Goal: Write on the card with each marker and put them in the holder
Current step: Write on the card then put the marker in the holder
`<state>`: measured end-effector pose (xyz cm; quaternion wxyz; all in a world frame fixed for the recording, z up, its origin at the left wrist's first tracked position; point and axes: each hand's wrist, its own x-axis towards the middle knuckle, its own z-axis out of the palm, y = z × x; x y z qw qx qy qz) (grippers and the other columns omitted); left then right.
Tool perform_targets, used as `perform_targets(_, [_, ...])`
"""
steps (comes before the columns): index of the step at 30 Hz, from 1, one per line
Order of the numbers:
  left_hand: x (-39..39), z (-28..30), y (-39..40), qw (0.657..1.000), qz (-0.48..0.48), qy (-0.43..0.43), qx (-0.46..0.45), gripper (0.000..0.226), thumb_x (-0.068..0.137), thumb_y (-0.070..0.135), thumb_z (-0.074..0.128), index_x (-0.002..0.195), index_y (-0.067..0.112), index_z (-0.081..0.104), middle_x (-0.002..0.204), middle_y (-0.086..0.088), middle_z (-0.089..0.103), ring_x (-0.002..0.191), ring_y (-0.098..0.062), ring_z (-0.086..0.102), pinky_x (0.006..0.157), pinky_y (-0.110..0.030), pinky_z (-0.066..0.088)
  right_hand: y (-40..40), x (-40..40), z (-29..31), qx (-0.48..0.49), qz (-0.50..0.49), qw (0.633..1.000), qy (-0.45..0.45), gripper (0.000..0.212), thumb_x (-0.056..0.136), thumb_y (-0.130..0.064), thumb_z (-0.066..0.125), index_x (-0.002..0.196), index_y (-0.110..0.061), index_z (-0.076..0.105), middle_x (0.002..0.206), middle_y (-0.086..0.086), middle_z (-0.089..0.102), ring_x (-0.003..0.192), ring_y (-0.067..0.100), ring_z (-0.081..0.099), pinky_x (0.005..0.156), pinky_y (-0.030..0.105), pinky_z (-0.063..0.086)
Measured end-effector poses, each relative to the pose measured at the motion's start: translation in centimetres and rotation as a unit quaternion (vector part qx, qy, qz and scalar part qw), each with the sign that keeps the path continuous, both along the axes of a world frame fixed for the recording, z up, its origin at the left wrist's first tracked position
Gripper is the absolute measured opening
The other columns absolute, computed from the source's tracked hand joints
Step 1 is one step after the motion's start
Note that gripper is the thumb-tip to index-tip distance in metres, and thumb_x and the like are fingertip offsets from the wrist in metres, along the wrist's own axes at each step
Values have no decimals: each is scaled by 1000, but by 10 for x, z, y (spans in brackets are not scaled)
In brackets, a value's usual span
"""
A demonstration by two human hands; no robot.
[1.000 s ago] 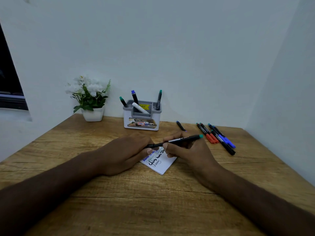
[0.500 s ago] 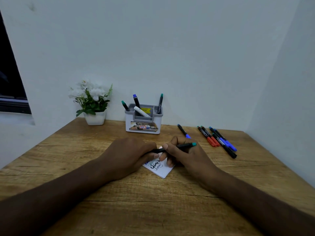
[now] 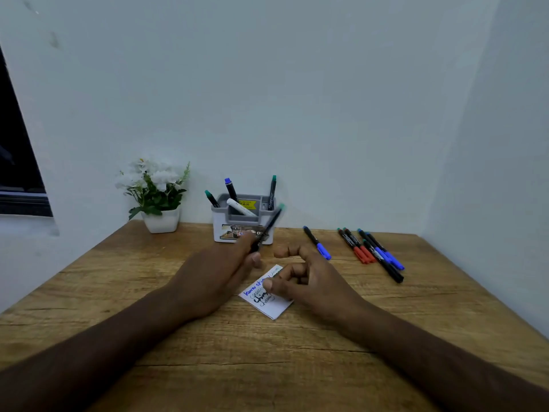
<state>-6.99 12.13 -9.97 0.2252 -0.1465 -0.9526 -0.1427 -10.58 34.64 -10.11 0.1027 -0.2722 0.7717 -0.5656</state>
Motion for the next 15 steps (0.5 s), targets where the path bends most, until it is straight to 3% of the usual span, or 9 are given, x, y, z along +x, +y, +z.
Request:
perform_targets(3, [-14,15,-5,982,10,45,183,26,107,47,44,117,36,66,97,24,72,87,4,67,75,-27,54,0,1,1,30,3,999,20,42,87,-35,87,121,-27,63,87,-4,82,88,17,78,78,25,55])
perform_targets(5, [-30,36,-5,969,31,90,229,27,104,49,53,111,37,76,104,16,72,92,2,67,74,-25,51,-1,2,1,39,4,999,34,33,89,-32,85,117,-25,68,85,-3,82,81,9,74,77,26,54])
perform_targets(7, [-50,61,-4,954,48,120,272,25,100,49,62,110,34,80,99,10,75,88,-3,69,72,-19,51,-1,2,1,45,4,998,39,26,92,-31,84,113,-26,71,92,2,83,88,17,77,82,35,58])
perform_targets(9, [-69,82,-1,946,57,123,293,23,97,46,69,111,31,81,94,10,79,85,0,72,75,-10,52,0,2,1,49,7,998,39,22,93,-32,82,112,-27,72,95,4,82,96,21,77,88,42,60])
perform_targets(12, [-97,95,3,940,74,108,316,19,92,32,79,107,20,82,84,8,79,80,5,73,89,-21,60,1,1,1,47,8,998,43,20,93,-33,82,110,-27,73,95,5,82,97,22,76,90,45,59])
perform_targets(15, [-119,90,8,955,119,69,262,17,89,25,83,97,11,82,74,-2,78,68,1,70,92,-24,58,2,-1,-1,38,13,998,42,20,92,-34,83,108,-26,74,96,6,82,98,25,76,89,44,59])
